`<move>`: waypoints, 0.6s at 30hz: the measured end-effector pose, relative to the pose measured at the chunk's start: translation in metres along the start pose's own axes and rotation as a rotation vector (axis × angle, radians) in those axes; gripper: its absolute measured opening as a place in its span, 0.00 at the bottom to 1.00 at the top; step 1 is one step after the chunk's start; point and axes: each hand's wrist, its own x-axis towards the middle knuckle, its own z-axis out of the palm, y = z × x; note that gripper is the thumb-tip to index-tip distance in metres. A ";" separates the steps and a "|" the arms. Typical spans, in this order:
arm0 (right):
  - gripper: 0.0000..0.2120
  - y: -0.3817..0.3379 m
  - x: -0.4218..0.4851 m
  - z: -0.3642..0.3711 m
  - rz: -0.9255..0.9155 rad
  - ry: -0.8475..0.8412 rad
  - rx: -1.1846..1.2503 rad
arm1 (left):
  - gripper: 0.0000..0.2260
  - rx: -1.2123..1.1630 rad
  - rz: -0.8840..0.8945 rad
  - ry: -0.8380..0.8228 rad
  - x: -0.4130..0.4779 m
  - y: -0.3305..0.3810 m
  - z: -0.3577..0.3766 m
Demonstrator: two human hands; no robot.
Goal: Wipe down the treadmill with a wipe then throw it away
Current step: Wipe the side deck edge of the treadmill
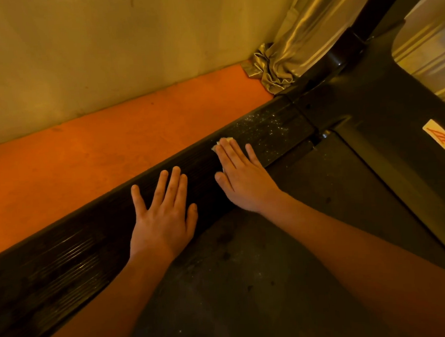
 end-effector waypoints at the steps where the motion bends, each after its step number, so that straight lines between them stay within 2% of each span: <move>1: 0.31 0.002 0.011 -0.004 0.004 -0.002 0.007 | 0.31 -0.001 0.000 0.000 0.000 -0.001 0.001; 4: 0.30 0.000 0.021 -0.005 0.035 0.021 0.047 | 0.32 -0.002 0.002 -0.016 0.001 -0.002 0.001; 10: 0.30 0.006 -0.017 0.006 0.030 0.002 0.076 | 0.32 -0.006 -0.012 -0.019 0.001 -0.001 -0.001; 18: 0.30 0.011 0.015 -0.006 0.068 0.010 0.078 | 0.28 -0.017 0.003 0.016 0.001 -0.001 0.000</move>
